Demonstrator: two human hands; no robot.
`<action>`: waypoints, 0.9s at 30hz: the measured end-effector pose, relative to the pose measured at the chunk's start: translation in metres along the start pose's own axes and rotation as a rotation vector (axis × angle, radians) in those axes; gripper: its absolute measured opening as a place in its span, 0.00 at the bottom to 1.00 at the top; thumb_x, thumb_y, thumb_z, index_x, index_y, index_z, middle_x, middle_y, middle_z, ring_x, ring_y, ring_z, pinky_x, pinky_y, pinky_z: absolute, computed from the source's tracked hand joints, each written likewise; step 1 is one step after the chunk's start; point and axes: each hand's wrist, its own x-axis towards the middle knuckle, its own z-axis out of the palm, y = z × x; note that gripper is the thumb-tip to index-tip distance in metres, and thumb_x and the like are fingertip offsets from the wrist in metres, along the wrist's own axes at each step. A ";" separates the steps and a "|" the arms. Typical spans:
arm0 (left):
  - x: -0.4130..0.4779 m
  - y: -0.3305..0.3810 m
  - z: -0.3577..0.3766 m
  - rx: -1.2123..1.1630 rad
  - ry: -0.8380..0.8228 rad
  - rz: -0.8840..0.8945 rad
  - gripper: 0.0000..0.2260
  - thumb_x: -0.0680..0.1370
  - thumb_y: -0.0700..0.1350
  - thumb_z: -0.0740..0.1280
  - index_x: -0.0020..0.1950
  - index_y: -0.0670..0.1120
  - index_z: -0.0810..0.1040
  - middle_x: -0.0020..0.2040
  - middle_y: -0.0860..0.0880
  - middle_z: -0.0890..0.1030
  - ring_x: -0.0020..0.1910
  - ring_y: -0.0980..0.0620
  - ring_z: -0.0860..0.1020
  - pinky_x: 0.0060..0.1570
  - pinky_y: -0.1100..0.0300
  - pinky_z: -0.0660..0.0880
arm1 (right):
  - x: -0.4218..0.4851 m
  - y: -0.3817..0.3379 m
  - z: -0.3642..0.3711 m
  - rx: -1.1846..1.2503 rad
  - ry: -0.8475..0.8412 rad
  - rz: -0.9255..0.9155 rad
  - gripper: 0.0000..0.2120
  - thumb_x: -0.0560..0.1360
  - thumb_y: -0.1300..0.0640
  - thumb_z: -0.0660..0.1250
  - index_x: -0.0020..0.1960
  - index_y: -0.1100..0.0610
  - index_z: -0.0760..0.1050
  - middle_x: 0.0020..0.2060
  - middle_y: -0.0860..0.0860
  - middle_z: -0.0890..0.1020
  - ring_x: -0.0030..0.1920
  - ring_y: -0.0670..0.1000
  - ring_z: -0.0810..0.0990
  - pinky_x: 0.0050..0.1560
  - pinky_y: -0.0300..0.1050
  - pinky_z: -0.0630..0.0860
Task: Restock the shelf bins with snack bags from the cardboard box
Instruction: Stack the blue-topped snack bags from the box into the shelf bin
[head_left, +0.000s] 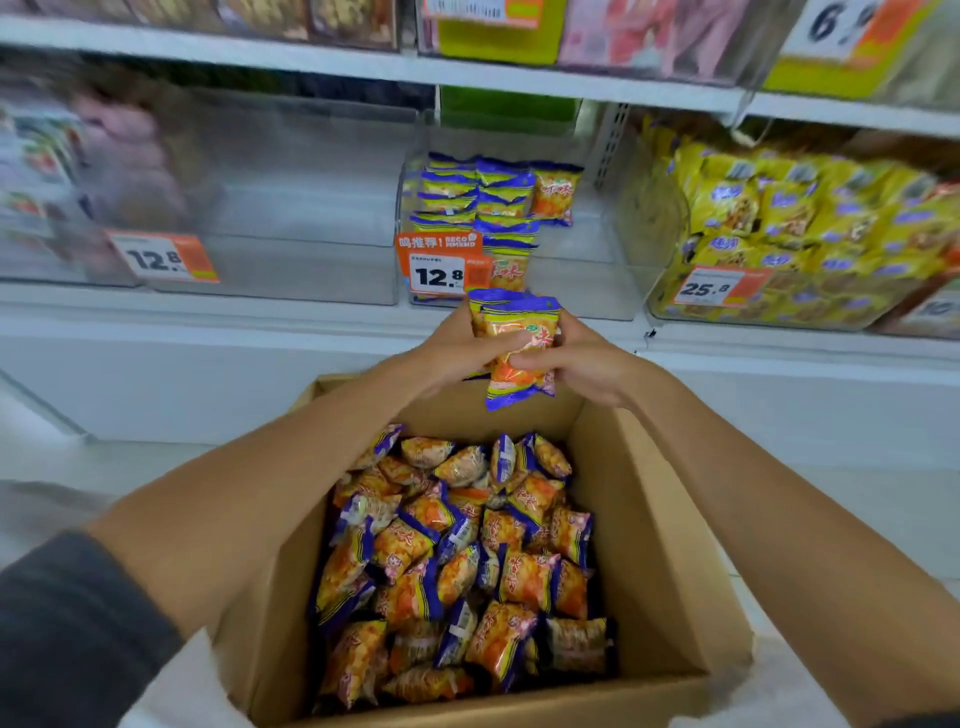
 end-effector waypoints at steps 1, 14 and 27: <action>0.007 0.010 -0.004 0.057 -0.003 0.026 0.23 0.76 0.50 0.72 0.68 0.51 0.70 0.58 0.54 0.80 0.53 0.59 0.80 0.52 0.61 0.79 | 0.003 -0.009 -0.005 -0.020 -0.009 -0.020 0.26 0.71 0.68 0.71 0.66 0.56 0.71 0.58 0.54 0.82 0.58 0.53 0.81 0.56 0.46 0.78; 0.179 0.074 -0.050 0.695 0.297 0.307 0.28 0.80 0.64 0.56 0.72 0.48 0.71 0.69 0.46 0.74 0.67 0.45 0.72 0.66 0.47 0.69 | 0.118 -0.082 -0.123 -0.028 0.584 -0.226 0.24 0.58 0.55 0.82 0.52 0.59 0.81 0.49 0.55 0.85 0.45 0.53 0.85 0.48 0.49 0.80; 0.237 0.035 -0.066 1.227 0.148 0.162 0.26 0.82 0.62 0.49 0.79 0.56 0.57 0.81 0.49 0.49 0.79 0.48 0.48 0.75 0.43 0.46 | 0.225 -0.045 -0.185 -0.334 0.415 0.172 0.32 0.58 0.56 0.84 0.59 0.57 0.77 0.51 0.51 0.84 0.51 0.50 0.82 0.50 0.44 0.79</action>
